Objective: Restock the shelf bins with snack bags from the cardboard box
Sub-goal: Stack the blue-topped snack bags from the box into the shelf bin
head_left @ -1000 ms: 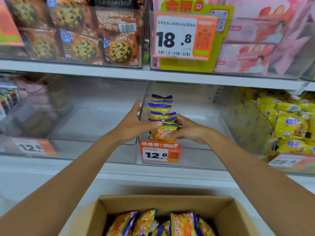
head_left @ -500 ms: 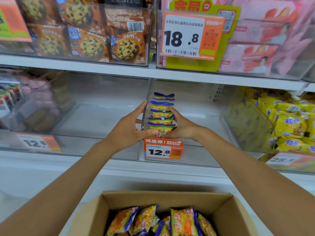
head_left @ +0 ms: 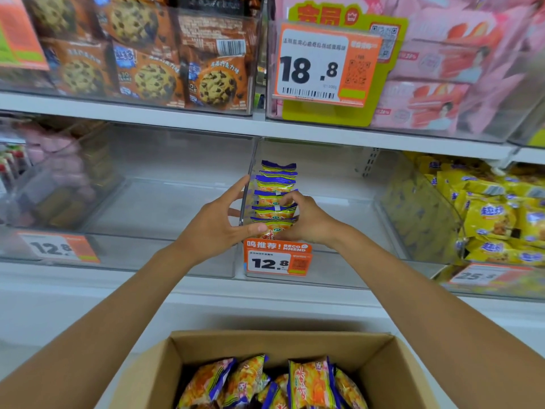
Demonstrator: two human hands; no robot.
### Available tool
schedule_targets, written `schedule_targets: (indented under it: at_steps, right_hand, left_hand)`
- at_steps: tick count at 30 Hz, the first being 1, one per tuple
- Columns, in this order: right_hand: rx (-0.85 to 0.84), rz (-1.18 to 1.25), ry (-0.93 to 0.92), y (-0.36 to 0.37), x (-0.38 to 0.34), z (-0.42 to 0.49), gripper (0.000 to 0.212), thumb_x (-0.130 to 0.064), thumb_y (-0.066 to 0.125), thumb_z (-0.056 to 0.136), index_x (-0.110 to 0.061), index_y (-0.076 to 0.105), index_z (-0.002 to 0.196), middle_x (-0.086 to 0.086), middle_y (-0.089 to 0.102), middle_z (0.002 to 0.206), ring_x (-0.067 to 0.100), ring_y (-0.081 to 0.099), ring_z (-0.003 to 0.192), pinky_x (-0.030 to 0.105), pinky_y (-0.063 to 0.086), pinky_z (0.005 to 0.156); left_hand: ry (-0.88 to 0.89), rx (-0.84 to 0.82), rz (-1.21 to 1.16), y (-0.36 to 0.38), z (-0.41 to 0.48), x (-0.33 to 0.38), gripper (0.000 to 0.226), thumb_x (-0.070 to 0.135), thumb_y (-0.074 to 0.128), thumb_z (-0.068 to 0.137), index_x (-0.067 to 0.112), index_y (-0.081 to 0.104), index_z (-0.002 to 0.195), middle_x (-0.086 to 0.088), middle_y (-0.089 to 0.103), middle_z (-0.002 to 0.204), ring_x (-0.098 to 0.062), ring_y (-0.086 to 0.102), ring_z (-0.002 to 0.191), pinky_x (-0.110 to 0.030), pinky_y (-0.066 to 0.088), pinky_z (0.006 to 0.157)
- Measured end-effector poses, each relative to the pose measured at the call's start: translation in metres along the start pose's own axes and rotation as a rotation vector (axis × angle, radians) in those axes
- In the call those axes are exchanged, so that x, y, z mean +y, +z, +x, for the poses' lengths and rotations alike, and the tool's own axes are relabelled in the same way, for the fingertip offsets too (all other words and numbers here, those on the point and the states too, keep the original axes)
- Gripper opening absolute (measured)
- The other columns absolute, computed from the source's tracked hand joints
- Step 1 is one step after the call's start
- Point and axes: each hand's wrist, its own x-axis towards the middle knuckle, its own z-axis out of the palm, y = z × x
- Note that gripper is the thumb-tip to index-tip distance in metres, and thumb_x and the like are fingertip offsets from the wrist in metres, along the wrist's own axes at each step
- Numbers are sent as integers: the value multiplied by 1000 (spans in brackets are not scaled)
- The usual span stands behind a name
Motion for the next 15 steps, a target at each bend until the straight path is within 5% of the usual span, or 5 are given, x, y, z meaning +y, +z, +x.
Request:
schedule_targets:
  at_steps: [3,11,15]
  right_hand:
    - [-76,5,-8,-2,-1,0,95,-25,89,66,-32,32,142,3,32,143,23,50,125,42,46,105]
    - [14,-75,-101,1,-1,-5,63,-19,86,70,-29,44,116,2,32,133,14,48,110,21,42,97]
    - [-99,100,-21,0,-8,-8,74,-15,84,73,-31,39,129,4,42,139,19,57,114,34,53,94]
  left_hand:
    - [-3,4,-6,1,1,0,98,54,65,65,44,16,150,9,44,147,-7,50,110,-19,50,71]
    - [-1,4,2,0,-1,0,96,53,65,67,44,15,149,8,44,147,-8,50,110,-26,54,77]
    - [-8,9,9,1,-1,1,100,53,65,66,40,17,152,7,44,147,-8,51,110,-32,55,81]
